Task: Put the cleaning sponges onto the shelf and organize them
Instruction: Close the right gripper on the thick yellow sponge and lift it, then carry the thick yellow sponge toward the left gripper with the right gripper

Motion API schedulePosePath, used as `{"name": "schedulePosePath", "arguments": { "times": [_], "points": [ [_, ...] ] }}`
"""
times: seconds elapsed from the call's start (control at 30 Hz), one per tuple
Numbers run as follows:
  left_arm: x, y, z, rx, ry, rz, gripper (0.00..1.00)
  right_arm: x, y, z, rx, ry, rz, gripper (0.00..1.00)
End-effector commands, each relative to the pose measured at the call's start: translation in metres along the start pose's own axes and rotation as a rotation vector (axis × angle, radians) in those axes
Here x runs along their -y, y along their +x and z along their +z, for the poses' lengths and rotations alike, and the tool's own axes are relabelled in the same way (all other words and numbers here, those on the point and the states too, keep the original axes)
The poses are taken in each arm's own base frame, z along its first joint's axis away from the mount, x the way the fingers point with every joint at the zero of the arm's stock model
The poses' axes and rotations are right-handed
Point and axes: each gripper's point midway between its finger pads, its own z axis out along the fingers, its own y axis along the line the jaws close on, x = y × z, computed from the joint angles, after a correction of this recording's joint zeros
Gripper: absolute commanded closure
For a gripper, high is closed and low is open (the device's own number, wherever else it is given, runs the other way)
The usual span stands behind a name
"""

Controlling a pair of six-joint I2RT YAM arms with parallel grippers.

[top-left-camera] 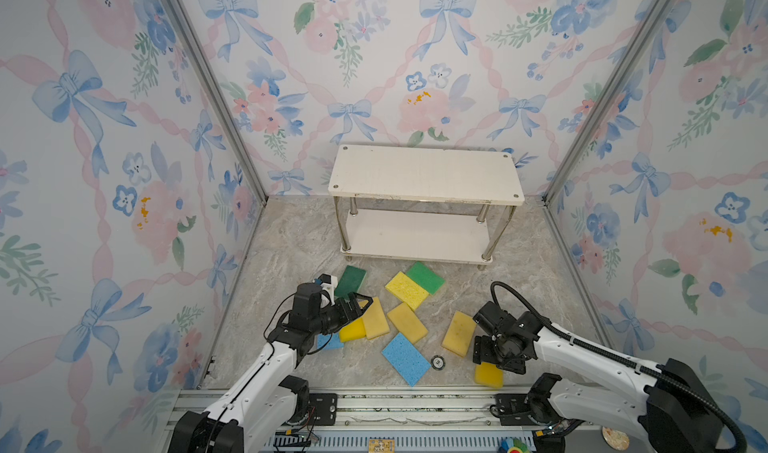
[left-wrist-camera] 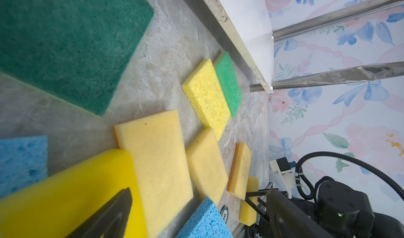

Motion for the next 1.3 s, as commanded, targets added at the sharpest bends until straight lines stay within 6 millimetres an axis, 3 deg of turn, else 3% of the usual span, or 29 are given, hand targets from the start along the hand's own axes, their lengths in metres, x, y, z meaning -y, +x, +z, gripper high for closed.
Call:
{"name": "schedulePosePath", "arguments": {
  "times": [0.0, 0.2, 0.33, 0.6, 0.77, 1.03, 1.27],
  "points": [
    [0.013, -0.009, -0.003, 0.027, 0.02, 0.049, 0.02, -0.002, 0.003, 0.005, -0.007, -0.008, -0.007, 0.14],
    [0.015, -0.068, -0.03, 0.262, -0.035, 0.034, 0.02, -0.002, 0.003, 0.005, 0.008, -0.019, -0.012, 0.22],
    [0.025, -0.083, -0.027, 0.228, -0.01, 0.035, 0.02, 0.002, 0.0, 0.001, 0.037, -0.023, -0.009, 0.31],
    [0.03, -0.057, -0.011, 0.12, 0.018, 0.061, 0.02, 0.003, -0.007, -0.017, 0.103, -0.055, -0.012, 0.36],
    [0.045, -0.041, -0.011, 0.077, 0.07, 0.099, 0.02, -0.01, -0.017, -0.041, 0.136, -0.091, -0.043, 0.36],
    [0.075, -0.005, -0.011, 0.026, 0.176, 0.135, 0.03, -0.077, -0.055, -0.094, 0.202, -0.252, -0.115, 0.36],
    [0.117, 0.035, -0.018, -0.029, 0.287, 0.235, 0.05, -0.152, -0.075, -0.115, 0.172, -0.354, -0.222, 0.37]
  ]
}}
